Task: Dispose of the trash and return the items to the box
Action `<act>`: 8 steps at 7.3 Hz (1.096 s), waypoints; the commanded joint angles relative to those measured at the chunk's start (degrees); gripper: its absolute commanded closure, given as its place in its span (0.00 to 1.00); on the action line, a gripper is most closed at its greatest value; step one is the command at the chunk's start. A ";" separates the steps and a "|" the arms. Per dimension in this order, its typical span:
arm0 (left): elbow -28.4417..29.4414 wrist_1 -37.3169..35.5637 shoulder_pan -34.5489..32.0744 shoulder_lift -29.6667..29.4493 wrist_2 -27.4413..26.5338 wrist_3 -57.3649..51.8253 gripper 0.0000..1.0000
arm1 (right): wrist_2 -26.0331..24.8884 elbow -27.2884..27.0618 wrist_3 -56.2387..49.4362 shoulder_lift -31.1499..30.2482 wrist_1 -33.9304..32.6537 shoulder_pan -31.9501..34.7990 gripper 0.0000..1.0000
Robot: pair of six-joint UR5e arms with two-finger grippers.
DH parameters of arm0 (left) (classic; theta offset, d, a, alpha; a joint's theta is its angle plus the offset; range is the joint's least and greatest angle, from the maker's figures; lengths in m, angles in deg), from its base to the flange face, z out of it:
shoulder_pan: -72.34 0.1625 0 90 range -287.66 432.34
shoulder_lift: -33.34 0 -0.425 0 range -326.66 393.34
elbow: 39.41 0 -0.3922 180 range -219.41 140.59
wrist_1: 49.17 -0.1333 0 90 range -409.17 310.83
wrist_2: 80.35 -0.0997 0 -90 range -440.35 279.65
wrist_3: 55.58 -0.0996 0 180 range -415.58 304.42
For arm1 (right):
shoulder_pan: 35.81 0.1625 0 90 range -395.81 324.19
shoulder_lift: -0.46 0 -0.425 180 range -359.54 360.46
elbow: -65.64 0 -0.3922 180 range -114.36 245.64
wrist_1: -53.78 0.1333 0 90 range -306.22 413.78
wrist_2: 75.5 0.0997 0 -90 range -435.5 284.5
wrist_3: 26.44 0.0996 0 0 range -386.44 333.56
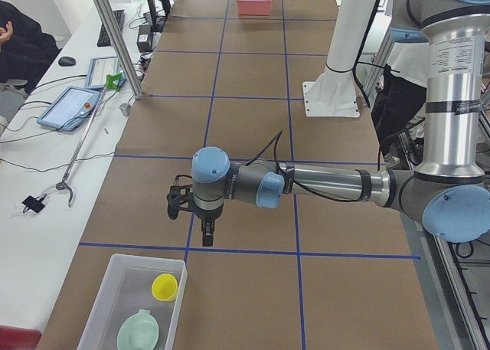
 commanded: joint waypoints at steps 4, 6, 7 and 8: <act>0.27 -3.41 0.04 -1.18 -0.28 0.15 0.01 | 0.19 -0.45 -0.02 0.04 0.00 0.00 0.00; 0.36 -3.41 0.04 -1.36 -0.37 0.42 0.01 | 0.19 -0.45 -0.02 0.04 0.00 0.00 0.00; 0.36 -3.41 0.04 -1.45 -2.54 0.42 0.01 | 0.19 -0.45 -0.02 0.04 0.00 0.00 0.00; 0.53 -3.41 0.12 -1.88 -4.30 0.42 0.01 | 0.19 -0.45 -0.02 0.04 0.00 0.00 0.00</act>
